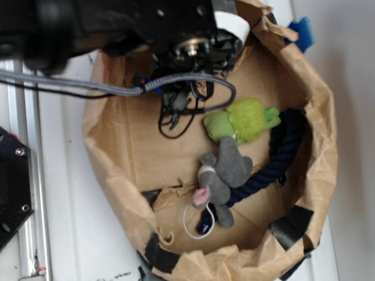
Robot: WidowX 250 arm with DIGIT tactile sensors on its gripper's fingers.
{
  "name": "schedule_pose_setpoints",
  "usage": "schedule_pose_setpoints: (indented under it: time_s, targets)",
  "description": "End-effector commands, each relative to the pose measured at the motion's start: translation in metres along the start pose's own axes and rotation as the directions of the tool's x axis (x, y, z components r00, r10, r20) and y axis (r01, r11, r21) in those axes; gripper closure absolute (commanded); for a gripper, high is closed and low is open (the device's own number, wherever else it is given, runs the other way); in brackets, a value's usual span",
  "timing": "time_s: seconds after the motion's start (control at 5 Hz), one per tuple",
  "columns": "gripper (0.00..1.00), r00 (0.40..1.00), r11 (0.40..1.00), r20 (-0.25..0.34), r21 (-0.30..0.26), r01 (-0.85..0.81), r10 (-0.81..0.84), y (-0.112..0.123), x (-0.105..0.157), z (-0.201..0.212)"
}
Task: Grab the green ball.
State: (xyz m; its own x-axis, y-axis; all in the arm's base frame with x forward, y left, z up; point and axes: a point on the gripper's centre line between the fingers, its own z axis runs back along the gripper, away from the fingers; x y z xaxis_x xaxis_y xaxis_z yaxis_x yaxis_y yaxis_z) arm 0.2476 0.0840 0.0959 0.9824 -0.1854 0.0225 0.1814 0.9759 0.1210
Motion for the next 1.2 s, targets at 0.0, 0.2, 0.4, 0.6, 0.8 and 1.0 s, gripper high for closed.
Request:
schedule_pose_setpoints:
  time_s: [0.0, 0.2, 0.4, 0.6, 0.8, 1.0]
  targets:
    - [1.0, 0.996, 1.0, 0.09, -0.013, -0.006, 0.007, 0.009, 0.002, 0.037]
    - [1.0, 0.996, 1.0, 0.087, -0.029, -0.002, 0.004, 0.008, 0.0, 0.04]
    - [1.0, 0.996, 0.998, 0.076, -0.057, -0.037, 0.042, -0.001, -0.002, 0.051]
    - [1.0, 0.99, 0.99, 0.021, -0.028, -0.138, 0.138, -0.023, 0.004, 0.072]
    - [1.0, 0.977, 0.979, 0.061, -0.025, -0.203, 0.204, -0.038, 0.008, 0.09]
    - [1.0, 0.967, 0.971, 0.078, -0.026, -0.239, 0.241, -0.04, 0.011, 0.1]
